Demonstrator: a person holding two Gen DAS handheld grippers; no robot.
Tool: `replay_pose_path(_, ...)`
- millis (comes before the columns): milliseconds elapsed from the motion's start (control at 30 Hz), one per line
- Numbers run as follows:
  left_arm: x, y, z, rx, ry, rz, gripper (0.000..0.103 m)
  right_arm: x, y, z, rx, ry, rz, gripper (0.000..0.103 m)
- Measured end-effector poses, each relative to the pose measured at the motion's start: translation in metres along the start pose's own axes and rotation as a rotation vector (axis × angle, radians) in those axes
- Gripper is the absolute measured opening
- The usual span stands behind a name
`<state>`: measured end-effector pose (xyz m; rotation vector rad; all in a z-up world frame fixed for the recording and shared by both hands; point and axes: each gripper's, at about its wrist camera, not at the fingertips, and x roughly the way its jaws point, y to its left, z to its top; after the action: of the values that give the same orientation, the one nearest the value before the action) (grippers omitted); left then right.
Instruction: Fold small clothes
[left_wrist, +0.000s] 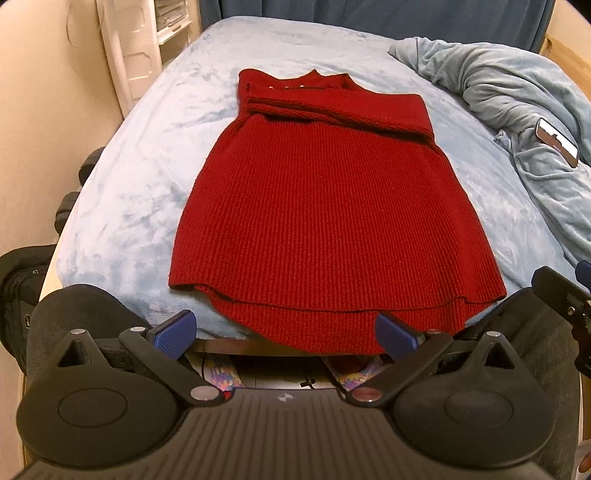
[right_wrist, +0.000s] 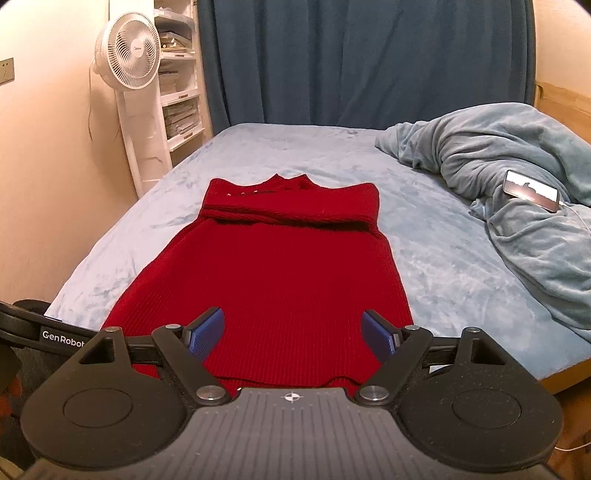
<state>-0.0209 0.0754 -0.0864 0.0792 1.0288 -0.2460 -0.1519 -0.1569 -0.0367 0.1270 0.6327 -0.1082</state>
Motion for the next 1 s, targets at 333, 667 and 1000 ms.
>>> replay_pose_path(333,0.012,0.004,0.007,-0.011,0.019,0.026,0.103,0.014,-0.004,-0.002,0.025,0.050,0.016,0.083)
replay_pose_path(667,0.024,0.019,0.037,-0.035,-0.009,0.085,0.103,0.026,-0.011,-0.001,0.019,0.048,0.007,0.083)
replay_pose_path(1000,0.080,0.042,0.077,-0.016,-0.027,0.113,0.103,0.067,-0.054,0.005,0.066,0.063,-0.083,0.084)
